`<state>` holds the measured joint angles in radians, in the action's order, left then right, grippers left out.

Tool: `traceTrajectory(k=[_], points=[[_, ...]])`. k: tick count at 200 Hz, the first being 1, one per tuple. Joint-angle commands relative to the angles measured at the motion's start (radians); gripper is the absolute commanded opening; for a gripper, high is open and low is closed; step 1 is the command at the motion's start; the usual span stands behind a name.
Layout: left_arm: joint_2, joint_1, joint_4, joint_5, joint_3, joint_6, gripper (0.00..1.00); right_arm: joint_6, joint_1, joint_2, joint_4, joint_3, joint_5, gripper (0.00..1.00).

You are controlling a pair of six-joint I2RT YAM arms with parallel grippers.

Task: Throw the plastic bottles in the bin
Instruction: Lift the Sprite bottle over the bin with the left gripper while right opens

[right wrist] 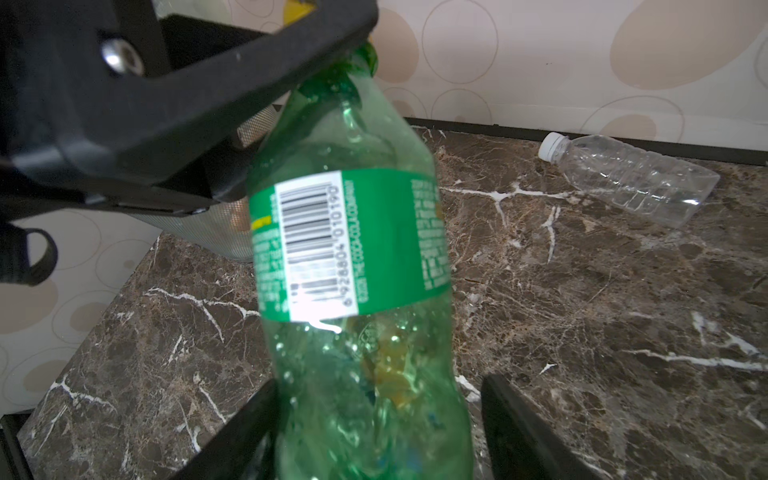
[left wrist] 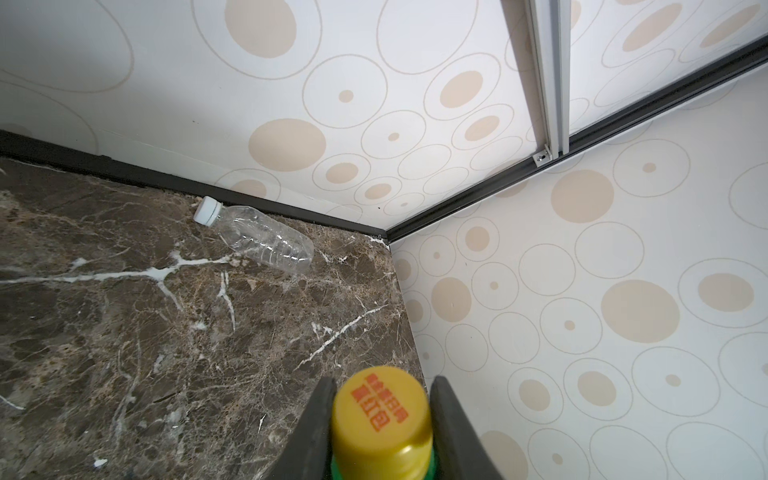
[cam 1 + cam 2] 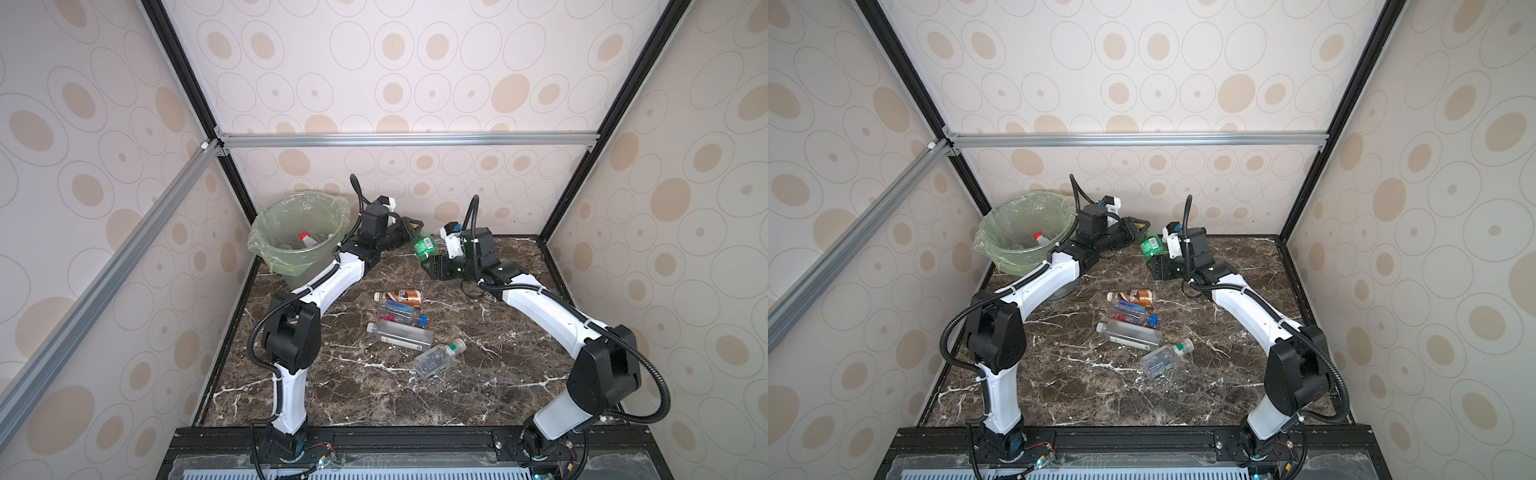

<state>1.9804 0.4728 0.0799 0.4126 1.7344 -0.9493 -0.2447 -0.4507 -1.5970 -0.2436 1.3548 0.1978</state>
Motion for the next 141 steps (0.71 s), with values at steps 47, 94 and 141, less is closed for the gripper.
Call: traceTrajectory(k=[47,94,141], points=[[-0.003,0.001,-0.159,-0.075,0.212,0.147,0.17,0.019,-0.005,0.062,0.003,-0.026,-0.035,0.84],[0.038,-0.013,-0.385,-0.175,0.466,0.306,0.17,0.02,-0.005,0.097,0.001,-0.003,-0.025,0.99],[-0.017,-0.076,-0.465,-0.246,0.531,0.396,0.17,-0.005,-0.029,0.132,0.077,0.012,0.012,0.99]])
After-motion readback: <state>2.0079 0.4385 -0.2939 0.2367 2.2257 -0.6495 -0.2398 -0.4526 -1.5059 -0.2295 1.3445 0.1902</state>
